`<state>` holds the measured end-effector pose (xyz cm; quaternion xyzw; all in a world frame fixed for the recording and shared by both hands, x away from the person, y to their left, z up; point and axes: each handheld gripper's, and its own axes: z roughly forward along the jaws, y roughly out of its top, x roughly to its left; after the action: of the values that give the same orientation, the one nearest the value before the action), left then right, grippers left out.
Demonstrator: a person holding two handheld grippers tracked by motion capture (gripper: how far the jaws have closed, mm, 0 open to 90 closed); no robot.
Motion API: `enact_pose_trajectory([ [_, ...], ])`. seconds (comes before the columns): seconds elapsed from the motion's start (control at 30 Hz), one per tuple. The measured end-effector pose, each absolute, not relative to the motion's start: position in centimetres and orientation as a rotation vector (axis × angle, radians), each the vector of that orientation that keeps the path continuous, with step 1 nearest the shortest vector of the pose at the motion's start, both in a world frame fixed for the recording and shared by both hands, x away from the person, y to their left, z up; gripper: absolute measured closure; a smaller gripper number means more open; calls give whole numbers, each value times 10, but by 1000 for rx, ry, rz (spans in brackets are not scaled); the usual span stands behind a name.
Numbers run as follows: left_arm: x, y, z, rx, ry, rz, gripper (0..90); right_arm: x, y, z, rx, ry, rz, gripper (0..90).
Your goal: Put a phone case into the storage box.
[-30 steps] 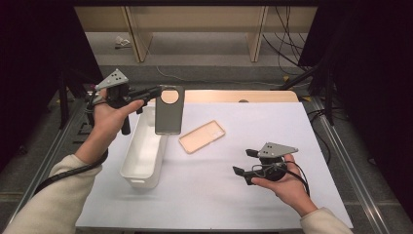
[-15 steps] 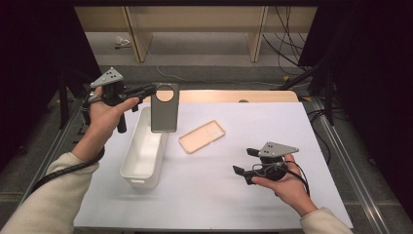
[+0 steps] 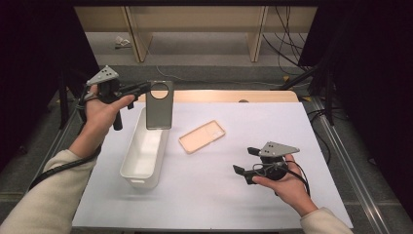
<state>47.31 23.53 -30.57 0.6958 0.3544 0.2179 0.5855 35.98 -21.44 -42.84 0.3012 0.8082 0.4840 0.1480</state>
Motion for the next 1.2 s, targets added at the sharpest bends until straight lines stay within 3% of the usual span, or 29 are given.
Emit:
enact_pose_trajectory([
  [1.2, 493, 245, -307, 1656, 815, 575, 816, 360, -214, -429, 867, 2329, 1396, 170],
])
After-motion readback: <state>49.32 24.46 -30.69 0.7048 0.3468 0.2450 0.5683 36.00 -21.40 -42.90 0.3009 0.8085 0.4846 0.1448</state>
